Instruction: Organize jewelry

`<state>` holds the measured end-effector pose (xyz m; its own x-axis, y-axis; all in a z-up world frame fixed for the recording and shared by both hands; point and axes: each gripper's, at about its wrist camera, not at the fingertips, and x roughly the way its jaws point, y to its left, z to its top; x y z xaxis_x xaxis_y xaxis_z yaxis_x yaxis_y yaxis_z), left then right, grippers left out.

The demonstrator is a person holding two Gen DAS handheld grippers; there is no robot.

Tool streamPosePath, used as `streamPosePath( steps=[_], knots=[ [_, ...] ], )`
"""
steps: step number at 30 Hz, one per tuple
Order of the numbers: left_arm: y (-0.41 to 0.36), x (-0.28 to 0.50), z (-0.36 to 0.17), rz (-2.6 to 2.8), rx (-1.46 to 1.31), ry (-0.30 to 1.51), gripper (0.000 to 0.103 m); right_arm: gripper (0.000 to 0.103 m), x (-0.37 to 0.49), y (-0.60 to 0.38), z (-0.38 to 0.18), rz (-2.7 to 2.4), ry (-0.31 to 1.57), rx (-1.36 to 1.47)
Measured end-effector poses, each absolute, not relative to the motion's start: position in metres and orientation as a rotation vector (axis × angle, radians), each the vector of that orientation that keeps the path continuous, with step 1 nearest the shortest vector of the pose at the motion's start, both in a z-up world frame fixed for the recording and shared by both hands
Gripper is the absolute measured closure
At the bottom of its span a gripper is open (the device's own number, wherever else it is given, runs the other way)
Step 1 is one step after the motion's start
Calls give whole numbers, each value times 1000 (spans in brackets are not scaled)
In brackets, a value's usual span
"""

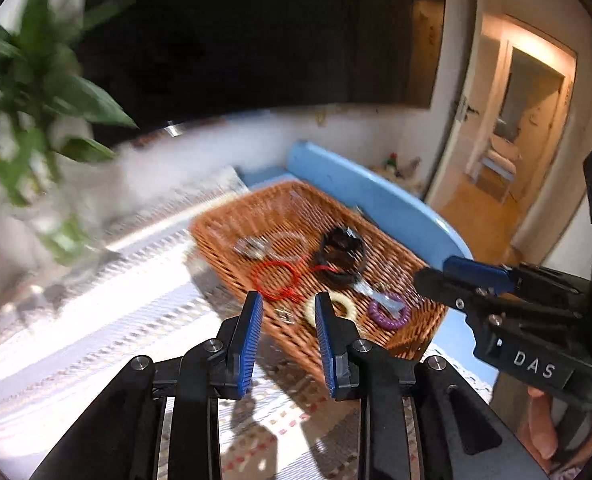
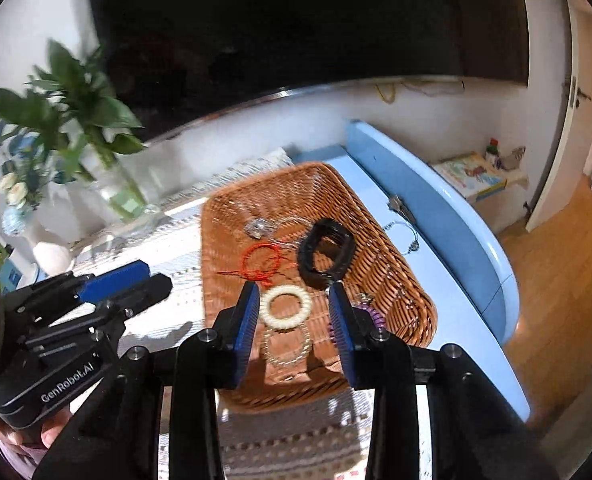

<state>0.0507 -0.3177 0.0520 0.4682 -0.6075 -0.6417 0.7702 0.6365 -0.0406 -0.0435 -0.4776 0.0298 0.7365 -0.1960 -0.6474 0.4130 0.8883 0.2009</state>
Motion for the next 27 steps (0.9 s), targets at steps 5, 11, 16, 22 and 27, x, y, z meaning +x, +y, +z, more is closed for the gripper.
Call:
streamPosePath(
  steps=[5,11,16,22,27],
  knots=[
    [-280,18,68,-731,266,470,29,41,-67,-445,46,-372,590,297],
    [-250,3,49,-672,273,370,28,38,-80,-414,45,-420,559,255],
    [-232,29,14,-698,186,445,28,37,-79,-395,26,-495,526,178],
    [-222,46,-2,-700,126,485,28,37,-68,-392,5,-504,514,207],
    [-217,39,-3,-702,127,471,28,37,-62,-393,-6,-509,549,216]
  ],
)
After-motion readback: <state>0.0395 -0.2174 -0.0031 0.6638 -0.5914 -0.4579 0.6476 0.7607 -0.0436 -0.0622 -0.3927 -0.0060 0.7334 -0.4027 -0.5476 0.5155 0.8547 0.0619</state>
